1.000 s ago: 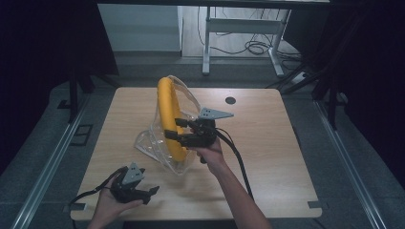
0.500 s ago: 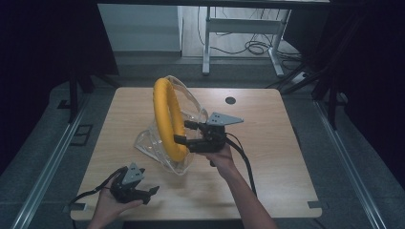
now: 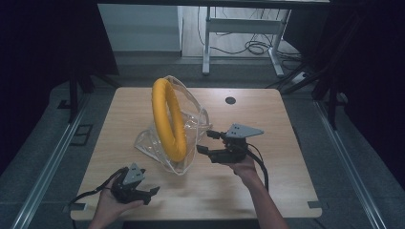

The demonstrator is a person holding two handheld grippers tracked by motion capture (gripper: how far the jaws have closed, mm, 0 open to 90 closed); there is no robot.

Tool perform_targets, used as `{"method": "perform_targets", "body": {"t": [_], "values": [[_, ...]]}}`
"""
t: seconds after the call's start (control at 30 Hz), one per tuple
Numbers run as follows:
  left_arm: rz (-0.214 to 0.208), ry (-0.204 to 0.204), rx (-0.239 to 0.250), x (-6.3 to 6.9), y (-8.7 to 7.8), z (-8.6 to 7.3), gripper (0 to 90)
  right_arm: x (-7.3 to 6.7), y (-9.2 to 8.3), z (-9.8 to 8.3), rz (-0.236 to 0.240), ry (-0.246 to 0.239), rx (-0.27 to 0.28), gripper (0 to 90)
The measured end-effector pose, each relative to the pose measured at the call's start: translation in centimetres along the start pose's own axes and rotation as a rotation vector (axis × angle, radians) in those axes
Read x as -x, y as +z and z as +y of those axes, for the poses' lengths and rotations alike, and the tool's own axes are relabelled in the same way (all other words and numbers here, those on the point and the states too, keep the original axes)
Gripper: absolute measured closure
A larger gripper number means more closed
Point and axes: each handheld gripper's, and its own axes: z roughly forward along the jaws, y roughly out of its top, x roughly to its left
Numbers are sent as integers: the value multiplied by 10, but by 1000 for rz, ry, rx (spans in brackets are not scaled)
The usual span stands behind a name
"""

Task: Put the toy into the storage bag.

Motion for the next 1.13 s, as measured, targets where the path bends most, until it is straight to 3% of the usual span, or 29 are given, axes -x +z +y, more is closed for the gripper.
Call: {"method": "perform_targets", "body": {"t": [0.4,0.5,0.63,1.13], "values": [[3,0,-7,0,1,0,197,21,-34,-38,-128,6,-87,302],[4,2,-7,0,1,0,196,26,-42,-50,-155,28,-101,306],[6,4,-10,0,3,0,196,32,-48,-62,-167,54,-115,312],[5,8,-10,0,3,0,196,35,-52,-68,-173,62,-112,312]]}}
